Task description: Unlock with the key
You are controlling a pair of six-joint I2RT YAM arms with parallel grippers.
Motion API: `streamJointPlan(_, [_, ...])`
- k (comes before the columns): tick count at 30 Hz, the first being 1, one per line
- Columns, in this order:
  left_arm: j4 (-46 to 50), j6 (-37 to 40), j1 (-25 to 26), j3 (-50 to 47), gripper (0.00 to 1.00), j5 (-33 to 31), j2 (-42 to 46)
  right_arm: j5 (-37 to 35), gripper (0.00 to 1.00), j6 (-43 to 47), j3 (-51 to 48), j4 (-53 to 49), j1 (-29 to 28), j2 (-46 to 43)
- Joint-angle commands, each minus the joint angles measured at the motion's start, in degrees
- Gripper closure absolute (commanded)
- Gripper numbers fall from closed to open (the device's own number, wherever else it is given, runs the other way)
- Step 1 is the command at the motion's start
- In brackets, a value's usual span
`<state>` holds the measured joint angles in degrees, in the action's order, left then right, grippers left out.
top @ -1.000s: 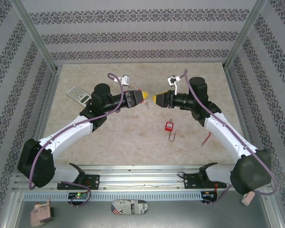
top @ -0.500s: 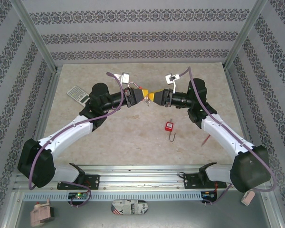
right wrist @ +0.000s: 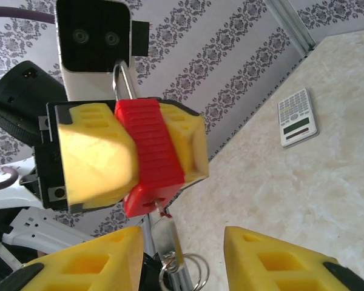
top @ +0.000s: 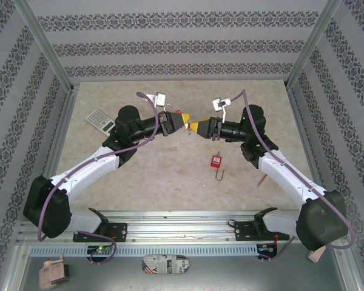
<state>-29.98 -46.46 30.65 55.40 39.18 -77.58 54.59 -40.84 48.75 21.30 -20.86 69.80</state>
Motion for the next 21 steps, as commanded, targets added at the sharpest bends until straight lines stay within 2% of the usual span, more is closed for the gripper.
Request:
streamJointPlan(1, [-4.40,0.79,-0.16,2.04,1.00,-0.98,-0.46,1.16,0.58,-0.74,-1.26,2.02,-0.60,-2.00])
streamJointPlan(4, [-5.18,0.34,-0.15,2.17,1.00,-0.54,-0.85,0.62,0.58,-0.82,-1.73,2.39,-0.76,-2.40])
streamJointPlan(17, [-8.47,-1.54,-0.07,1.60,1.00,0.47,-1.35,0.91,0.72,-2.40,-0.13,6.03,-2.02,1.83])
streamJointPlan(21, [-9.08,-1.88,0.06,1.64,1.00,1.14,-1.67,0.53,0.83,-2.40,0.01,6.18,-1.95,1.83])
